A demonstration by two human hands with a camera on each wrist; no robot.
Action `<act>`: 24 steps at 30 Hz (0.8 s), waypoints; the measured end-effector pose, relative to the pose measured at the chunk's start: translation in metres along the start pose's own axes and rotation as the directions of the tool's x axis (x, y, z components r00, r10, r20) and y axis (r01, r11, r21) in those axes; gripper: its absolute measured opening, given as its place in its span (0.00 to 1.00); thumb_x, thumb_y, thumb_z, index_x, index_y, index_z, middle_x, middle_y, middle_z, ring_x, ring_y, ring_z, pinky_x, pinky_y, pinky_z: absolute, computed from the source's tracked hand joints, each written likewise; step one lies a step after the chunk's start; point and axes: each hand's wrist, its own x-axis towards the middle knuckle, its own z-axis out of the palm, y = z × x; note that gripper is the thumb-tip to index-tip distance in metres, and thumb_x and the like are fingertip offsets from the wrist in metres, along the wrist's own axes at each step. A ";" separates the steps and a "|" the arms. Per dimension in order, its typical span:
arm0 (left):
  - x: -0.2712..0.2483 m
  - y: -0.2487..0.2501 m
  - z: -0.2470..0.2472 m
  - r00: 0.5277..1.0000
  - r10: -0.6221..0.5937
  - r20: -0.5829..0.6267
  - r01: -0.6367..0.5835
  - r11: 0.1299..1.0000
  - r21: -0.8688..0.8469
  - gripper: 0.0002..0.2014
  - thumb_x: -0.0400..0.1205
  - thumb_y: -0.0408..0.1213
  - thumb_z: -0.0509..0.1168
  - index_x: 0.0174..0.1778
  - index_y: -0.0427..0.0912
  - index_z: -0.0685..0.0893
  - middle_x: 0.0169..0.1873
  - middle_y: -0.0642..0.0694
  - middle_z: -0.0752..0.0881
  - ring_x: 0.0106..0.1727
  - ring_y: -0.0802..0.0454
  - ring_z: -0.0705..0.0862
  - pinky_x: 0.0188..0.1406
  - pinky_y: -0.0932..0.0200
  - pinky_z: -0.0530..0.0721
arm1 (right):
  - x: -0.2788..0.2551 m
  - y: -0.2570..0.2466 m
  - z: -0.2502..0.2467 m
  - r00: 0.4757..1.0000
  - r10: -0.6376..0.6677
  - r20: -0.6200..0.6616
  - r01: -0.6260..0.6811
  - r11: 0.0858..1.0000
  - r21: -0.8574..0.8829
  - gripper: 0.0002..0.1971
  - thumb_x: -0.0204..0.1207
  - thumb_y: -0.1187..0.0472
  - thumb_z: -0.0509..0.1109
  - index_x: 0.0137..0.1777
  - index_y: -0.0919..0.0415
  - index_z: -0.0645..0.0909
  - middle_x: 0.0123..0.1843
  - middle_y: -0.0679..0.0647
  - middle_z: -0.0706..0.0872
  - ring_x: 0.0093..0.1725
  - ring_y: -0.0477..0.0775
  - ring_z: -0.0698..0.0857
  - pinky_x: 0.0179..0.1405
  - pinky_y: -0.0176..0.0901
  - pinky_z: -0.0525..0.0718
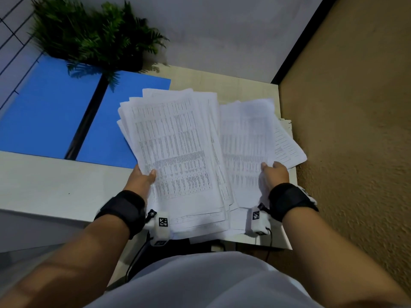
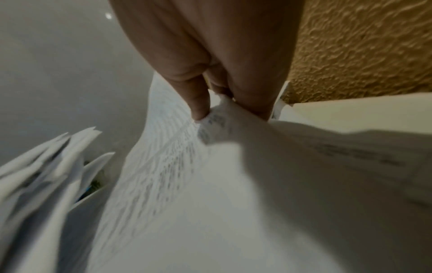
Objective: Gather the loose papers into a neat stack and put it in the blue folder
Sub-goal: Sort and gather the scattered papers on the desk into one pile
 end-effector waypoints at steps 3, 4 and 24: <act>0.000 0.003 0.009 0.999 -0.033 0.033 0.029 0.993 0.118 0.23 0.84 0.32 0.65 0.76 0.45 0.72 0.66 0.44 0.83 0.67 0.41 0.82 0.73 0.40 0.76 | 0.008 -0.009 0.017 0.997 0.077 0.007 -0.077 0.986 0.146 0.18 0.79 0.62 0.67 0.67 0.66 0.78 0.68 0.59 0.82 0.61 0.60 0.83 0.69 0.49 0.78; -0.001 0.001 0.012 0.998 -0.050 0.043 0.043 0.986 0.163 0.23 0.84 0.32 0.64 0.76 0.43 0.72 0.65 0.44 0.83 0.66 0.41 0.82 0.71 0.42 0.77 | 0.006 -0.013 0.022 0.995 0.094 0.033 -0.099 0.974 0.202 0.19 0.78 0.63 0.69 0.68 0.66 0.77 0.68 0.60 0.82 0.59 0.59 0.83 0.63 0.49 0.82; -0.018 0.006 0.030 0.992 -0.104 0.073 0.085 0.972 0.220 0.23 0.83 0.28 0.64 0.74 0.49 0.74 0.65 0.43 0.85 0.65 0.41 0.84 0.70 0.40 0.80 | -0.023 -0.097 -0.029 0.759 -0.495 -0.423 0.614 0.760 0.214 0.03 0.82 0.61 0.64 0.52 0.54 0.78 0.54 0.57 0.88 0.49 0.37 0.85 0.56 0.34 0.82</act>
